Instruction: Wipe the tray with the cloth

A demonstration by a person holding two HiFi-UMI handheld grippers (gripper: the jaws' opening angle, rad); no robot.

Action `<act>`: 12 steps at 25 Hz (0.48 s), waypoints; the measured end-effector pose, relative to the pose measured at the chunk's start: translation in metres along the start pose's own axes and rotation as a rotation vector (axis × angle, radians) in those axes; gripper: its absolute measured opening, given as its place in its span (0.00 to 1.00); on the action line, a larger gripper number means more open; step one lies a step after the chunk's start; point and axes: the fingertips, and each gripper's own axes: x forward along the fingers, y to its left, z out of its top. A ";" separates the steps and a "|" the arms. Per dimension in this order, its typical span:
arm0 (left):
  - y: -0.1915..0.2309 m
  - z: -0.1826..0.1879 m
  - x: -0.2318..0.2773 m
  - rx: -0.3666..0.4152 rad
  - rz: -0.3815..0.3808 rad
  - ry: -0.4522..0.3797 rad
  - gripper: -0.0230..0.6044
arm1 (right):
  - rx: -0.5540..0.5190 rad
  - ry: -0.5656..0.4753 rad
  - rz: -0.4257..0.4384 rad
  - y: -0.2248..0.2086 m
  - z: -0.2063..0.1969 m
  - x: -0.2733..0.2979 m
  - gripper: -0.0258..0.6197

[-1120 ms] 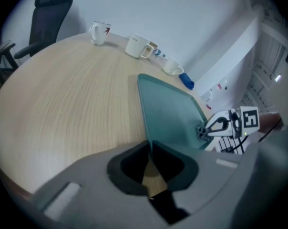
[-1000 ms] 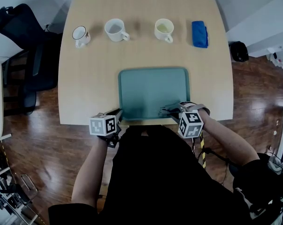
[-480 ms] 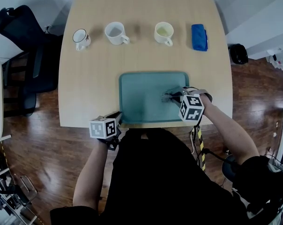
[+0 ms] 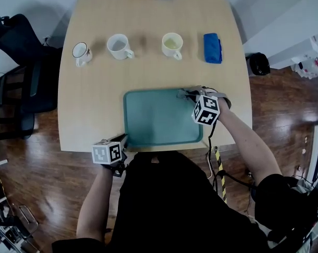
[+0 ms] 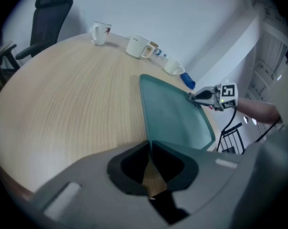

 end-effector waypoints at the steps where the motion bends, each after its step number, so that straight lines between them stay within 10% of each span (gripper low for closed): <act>1: 0.000 0.000 0.001 -0.001 -0.003 -0.002 0.08 | 0.004 -0.001 0.000 0.006 -0.003 -0.003 0.08; 12: 0.002 0.000 0.001 -0.003 0.004 -0.028 0.08 | -0.024 -0.023 0.135 0.139 -0.008 -0.046 0.08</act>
